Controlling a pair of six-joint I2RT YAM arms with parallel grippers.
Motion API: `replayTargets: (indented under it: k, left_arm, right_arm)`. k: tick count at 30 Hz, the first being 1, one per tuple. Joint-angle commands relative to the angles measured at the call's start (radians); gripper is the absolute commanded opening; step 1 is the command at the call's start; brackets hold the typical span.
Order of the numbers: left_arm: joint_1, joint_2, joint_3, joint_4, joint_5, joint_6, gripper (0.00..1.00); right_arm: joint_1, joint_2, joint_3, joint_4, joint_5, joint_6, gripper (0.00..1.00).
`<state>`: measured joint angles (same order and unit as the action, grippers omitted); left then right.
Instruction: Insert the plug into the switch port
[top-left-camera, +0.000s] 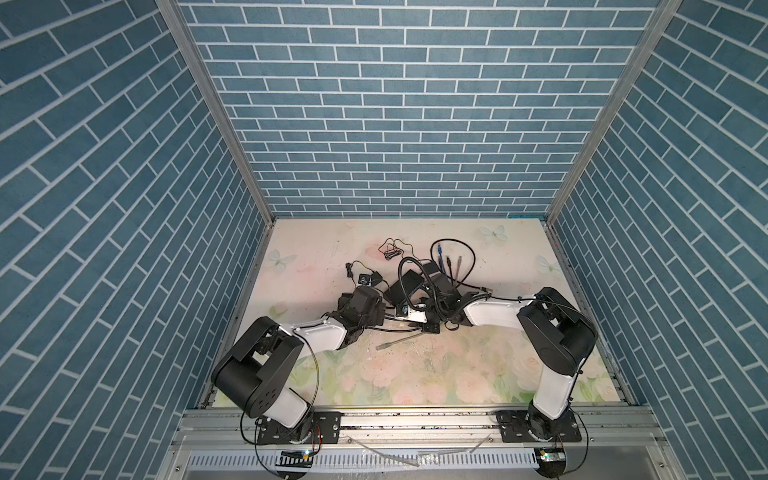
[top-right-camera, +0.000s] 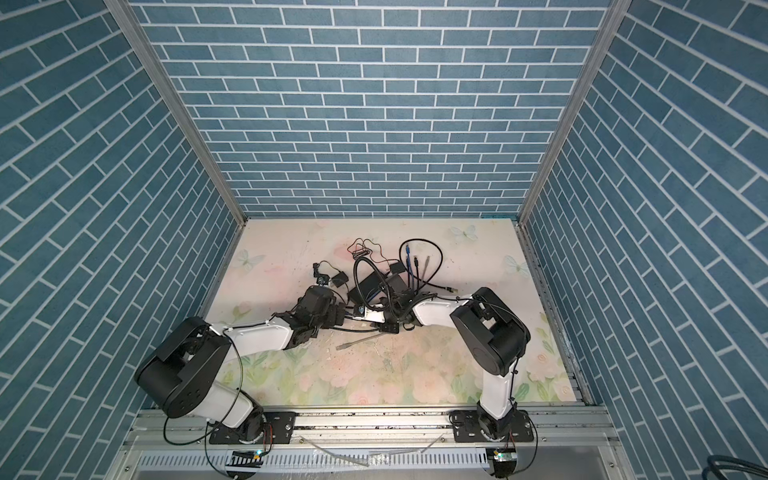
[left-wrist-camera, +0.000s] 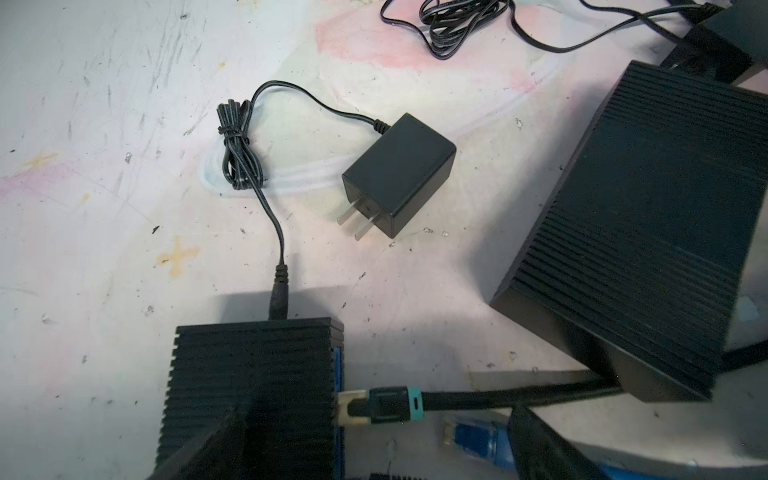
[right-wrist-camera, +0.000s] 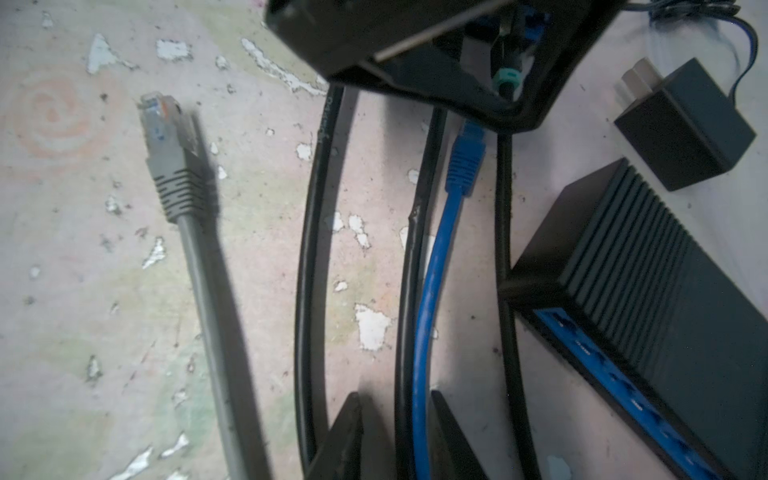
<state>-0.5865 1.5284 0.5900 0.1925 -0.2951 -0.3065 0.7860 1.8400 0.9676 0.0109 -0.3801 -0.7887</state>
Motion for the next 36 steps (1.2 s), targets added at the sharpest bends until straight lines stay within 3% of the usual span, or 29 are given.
replayTargets:
  k: [1, 11, 32, 36]
  left_arm:
    - [0.008, 0.006, -0.038, -0.090, 0.025, -0.025, 1.00]
    - [0.009, -0.002, -0.047, -0.090, 0.020, -0.025, 1.00]
    - [0.011, -0.010, -0.053, -0.091, 0.019, -0.027, 1.00]
    - [0.010, -0.010, -0.052, -0.090, 0.018, -0.025, 1.00]
  right_arm:
    - [0.006, -0.046, 0.006, 0.012, -0.045, 0.023, 0.30]
    - [0.006, -0.054, 0.079, 0.020, -0.086, 0.178, 0.29]
    - [0.023, 0.122, 0.154, -0.043, 0.021, 0.195, 0.21]
    - [0.024, 0.107, 0.134, -0.029, -0.018, 0.196, 0.23]
